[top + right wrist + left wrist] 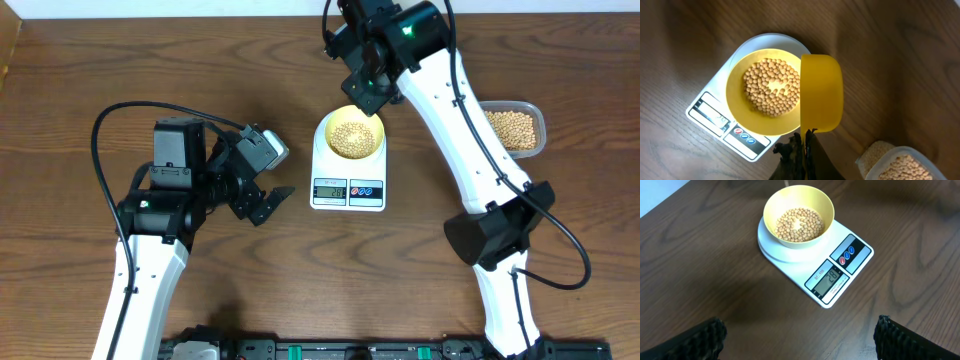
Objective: Scoop item into bowl and weigh 50g on scale
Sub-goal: 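Carry the empty scoop back over the soybean tub with the right gripper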
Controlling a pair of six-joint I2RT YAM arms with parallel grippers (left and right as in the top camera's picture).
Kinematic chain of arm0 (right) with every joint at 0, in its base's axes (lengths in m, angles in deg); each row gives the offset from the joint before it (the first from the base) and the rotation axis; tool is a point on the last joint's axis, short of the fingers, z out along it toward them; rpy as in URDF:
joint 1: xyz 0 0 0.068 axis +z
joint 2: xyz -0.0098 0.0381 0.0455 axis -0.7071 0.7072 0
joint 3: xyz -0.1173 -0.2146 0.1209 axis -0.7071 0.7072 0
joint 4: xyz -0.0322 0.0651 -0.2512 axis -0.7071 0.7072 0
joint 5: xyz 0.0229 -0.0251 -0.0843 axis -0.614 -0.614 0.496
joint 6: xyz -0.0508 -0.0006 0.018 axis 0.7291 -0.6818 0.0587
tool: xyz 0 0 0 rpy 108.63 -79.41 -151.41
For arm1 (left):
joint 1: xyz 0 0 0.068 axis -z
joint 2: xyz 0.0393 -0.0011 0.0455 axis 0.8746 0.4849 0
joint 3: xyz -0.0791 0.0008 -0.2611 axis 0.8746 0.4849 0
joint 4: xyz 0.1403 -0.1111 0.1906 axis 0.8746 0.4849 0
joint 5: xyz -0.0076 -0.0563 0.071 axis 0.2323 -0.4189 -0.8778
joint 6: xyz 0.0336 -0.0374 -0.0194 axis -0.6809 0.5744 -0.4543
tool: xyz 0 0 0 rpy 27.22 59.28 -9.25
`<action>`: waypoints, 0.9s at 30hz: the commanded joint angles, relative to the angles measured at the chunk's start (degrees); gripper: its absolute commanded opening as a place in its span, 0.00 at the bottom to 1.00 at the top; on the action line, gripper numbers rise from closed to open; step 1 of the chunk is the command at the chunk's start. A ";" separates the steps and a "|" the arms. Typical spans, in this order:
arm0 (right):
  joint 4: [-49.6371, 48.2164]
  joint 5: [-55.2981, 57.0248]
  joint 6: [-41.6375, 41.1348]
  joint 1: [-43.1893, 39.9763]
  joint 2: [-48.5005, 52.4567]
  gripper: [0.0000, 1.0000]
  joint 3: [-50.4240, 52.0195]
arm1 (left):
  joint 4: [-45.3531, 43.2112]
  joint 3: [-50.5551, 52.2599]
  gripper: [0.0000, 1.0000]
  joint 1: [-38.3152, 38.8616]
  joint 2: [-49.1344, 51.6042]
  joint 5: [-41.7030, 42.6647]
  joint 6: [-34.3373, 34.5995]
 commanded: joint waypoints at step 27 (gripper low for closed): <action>7.04 -9.99 -13.25 -25.46 -5.40 0.01 -1.03 | -0.02 -0.98 0.96 -0.35 0.22 0.33 -0.35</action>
